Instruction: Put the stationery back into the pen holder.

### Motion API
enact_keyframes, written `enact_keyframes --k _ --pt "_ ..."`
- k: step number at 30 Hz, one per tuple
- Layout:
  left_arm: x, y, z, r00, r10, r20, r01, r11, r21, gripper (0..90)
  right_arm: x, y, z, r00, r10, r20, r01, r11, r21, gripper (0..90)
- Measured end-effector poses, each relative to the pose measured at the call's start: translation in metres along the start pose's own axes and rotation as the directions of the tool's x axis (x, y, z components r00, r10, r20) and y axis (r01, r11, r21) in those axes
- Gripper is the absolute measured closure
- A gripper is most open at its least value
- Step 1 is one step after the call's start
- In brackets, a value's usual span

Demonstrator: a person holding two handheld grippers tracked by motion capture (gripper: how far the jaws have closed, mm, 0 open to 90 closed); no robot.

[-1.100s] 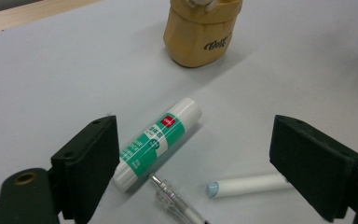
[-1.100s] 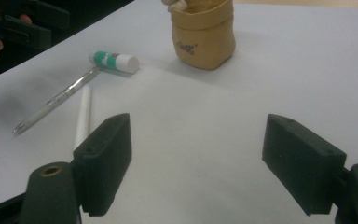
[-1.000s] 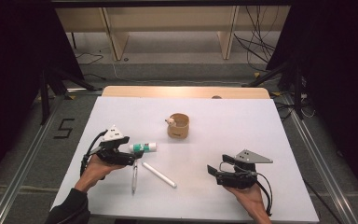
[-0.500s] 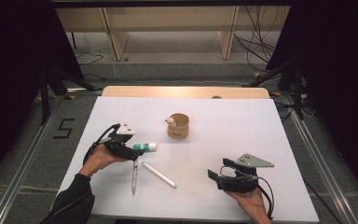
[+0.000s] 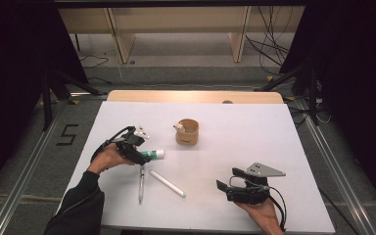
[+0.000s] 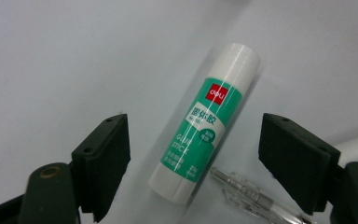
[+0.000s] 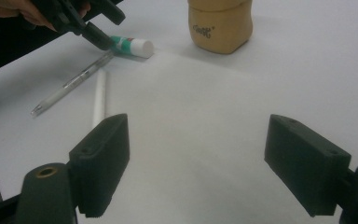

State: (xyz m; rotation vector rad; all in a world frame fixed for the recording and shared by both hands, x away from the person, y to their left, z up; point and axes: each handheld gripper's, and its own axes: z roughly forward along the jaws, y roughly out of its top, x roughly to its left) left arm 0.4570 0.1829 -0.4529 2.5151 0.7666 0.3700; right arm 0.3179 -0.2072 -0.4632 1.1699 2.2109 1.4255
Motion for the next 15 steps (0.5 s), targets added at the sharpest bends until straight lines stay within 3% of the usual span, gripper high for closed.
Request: enact_keyframes --k 5,11,15 --pt "0.005 0.002 0.002 0.9999 0.009 0.010 -0.009 0.9994 0.032 27.7 0.002 0.000 0.000 1.0000 -0.002 -0.007 0.001 1.000 -0.001 23.0" --pt "0.004 0.005 0.008 0.9985 0.050 0.025 -0.052 0.9949 0.087 30.1 0.004 0.000 0.000 0.9999 -0.012 -0.008 0.012 1.000 -0.001 23.0" --pt "0.004 0.007 0.011 0.9975 0.057 0.043 -0.061 0.9939 0.092 33.3 0.005 0.000 0.000 0.9998 -0.013 -0.012 0.013 1.000 0.002 23.0"
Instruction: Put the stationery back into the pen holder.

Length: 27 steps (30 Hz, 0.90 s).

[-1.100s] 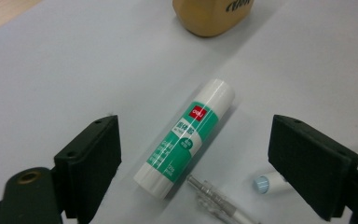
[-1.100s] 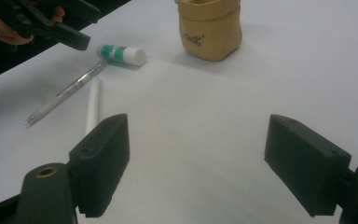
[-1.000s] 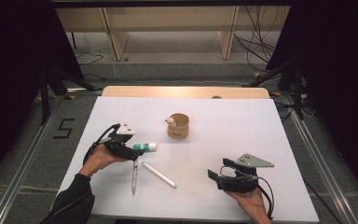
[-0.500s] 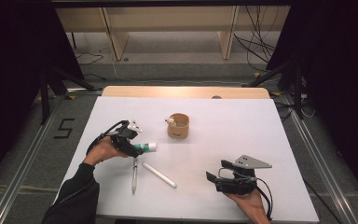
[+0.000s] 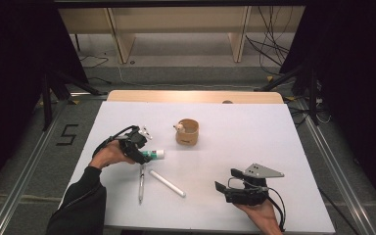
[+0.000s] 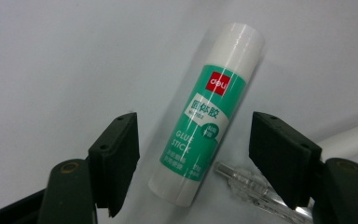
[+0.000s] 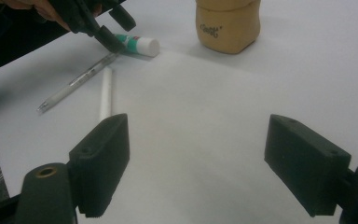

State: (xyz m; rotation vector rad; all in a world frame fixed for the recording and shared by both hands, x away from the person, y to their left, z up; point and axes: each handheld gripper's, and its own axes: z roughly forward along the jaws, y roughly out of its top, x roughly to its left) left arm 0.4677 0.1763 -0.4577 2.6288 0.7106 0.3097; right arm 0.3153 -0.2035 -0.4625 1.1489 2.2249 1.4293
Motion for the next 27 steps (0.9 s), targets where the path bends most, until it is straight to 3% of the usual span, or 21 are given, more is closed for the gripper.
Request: enact_keyframes --k 4,11,13,27 --pt "-0.001 0.003 0.005 0.9995 0.030 0.004 -0.030 0.9992 0.026 36.6 0.000 0.000 0.001 1.0000 0.000 -0.003 0.000 1.000 0.005 23.0" --pt "0.001 0.005 0.011 0.9987 0.046 0.022 -0.047 0.9978 0.047 43.0 0.000 0.000 0.001 1.0000 0.000 -0.004 0.000 1.000 0.007 23.2" --pt "0.001 0.005 0.012 0.9992 0.035 0.020 -0.036 0.9986 0.039 46.0 -0.001 0.000 0.001 1.0000 -0.001 -0.004 0.001 1.000 0.007 23.4" --pt "0.001 0.005 0.012 0.9921 0.107 0.064 -0.110 0.9934 0.034 60.8 -0.001 -0.001 0.002 1.0000 0.000 -0.003 0.000 1.000 0.017 23.9"
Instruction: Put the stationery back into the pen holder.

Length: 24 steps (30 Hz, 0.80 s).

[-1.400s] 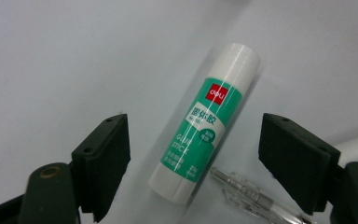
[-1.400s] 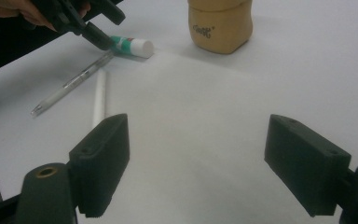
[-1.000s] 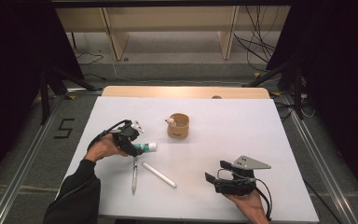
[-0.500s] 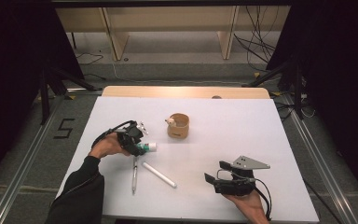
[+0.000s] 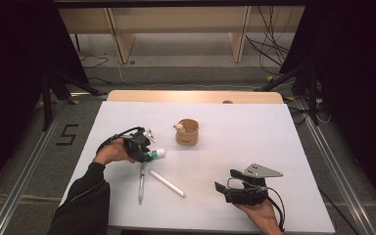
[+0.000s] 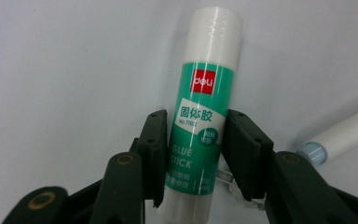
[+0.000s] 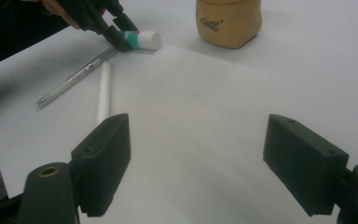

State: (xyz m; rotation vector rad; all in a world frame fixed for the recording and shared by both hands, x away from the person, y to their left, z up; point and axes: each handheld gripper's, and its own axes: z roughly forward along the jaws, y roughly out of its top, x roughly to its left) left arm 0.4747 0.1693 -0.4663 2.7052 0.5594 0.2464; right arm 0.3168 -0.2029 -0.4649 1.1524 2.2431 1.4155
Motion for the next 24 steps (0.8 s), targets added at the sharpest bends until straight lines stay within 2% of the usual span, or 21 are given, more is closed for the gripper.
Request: enact_keyframes --k 1,5,10,13,18,24 --pt "0.001 0.000 0.000 0.9999 0.013 0.005 -0.013 0.9999 0.003 61.9 0.000 0.000 0.000 1.0000 -0.001 0.000 0.001 1.000 0.001 23.9" --pt "0.001 -0.002 -0.001 0.9998 0.018 0.010 -0.018 0.9998 -0.013 64.6 0.000 0.000 0.000 1.0000 -0.001 0.000 0.001 1.000 -0.001 23.9" --pt "0.004 -0.003 -0.002 0.9995 0.020 -0.025 -0.021 0.9997 -0.016 65.0 0.000 0.001 -0.001 1.0000 -0.004 -0.001 0.004 1.000 -0.004 23.9" --pt "0.005 -0.004 -0.004 0.9992 -0.002 -0.040 0.001 0.9995 -0.033 65.1 0.001 0.001 -0.001 1.0000 -0.002 -0.002 0.002 1.000 -0.005 23.9" --pt "0.005 -0.002 -0.017 0.9987 -0.009 -0.049 0.007 0.9983 -0.058 65.2 0.002 0.002 -0.002 1.0000 -0.005 -0.002 0.005 1.000 -0.014 23.9" --pt "-0.006 0.005 -0.033 0.9997 -0.009 -0.022 0.008 0.9975 -0.070 65.2 0.005 0.003 -0.003 0.9998 -0.020 0.002 0.020 0.999 -0.026 23.8"
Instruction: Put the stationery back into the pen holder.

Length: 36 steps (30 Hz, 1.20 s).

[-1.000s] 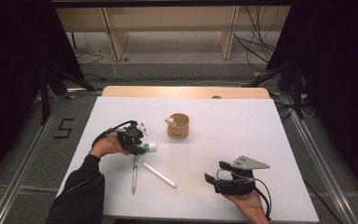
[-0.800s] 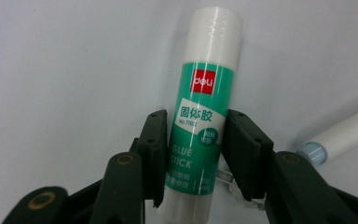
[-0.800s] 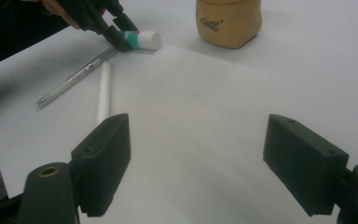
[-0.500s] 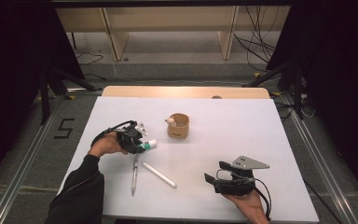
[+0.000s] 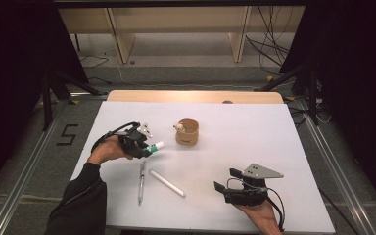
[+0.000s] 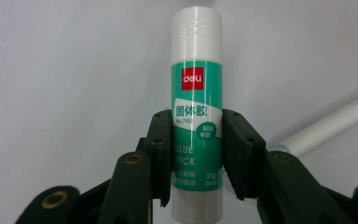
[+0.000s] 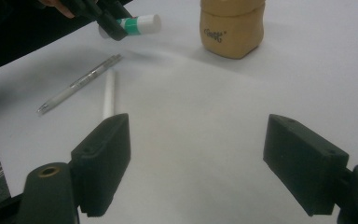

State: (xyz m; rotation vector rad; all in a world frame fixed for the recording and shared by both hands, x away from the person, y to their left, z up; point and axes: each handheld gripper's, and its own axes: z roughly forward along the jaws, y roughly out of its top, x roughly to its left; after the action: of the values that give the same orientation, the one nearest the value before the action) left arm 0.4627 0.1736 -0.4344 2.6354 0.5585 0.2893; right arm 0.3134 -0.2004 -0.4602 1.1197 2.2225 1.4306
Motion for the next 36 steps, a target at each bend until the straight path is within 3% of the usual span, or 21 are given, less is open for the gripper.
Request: enact_keyframes --k 11,24,30,36 --pt "-0.025 0.014 -0.015 0.9990 0.009 0.044 -0.008 0.9995 -0.032 65.2 0.008 0.001 0.000 0.9990 -0.043 0.013 0.043 0.999 -0.011 24.0" --pt "-0.048 0.019 -0.010 0.9940 0.000 0.109 0.012 0.9937 -0.112 65.2 0.013 0.002 0.002 0.9995 -0.028 -0.012 0.028 0.999 -0.017 24.1" --pt "-0.063 0.022 -0.003 0.9906 -0.031 0.134 0.056 0.9804 -0.189 65.2 0.012 0.002 0.002 0.9997 -0.016 -0.019 0.016 1.000 -0.023 24.2" --pt "-0.076 0.022 0.005 0.9914 -0.042 0.123 0.073 0.9635 -0.257 65.2 0.012 0.003 0.000 0.9998 -0.006 -0.020 0.006 0.999 -0.032 24.3"
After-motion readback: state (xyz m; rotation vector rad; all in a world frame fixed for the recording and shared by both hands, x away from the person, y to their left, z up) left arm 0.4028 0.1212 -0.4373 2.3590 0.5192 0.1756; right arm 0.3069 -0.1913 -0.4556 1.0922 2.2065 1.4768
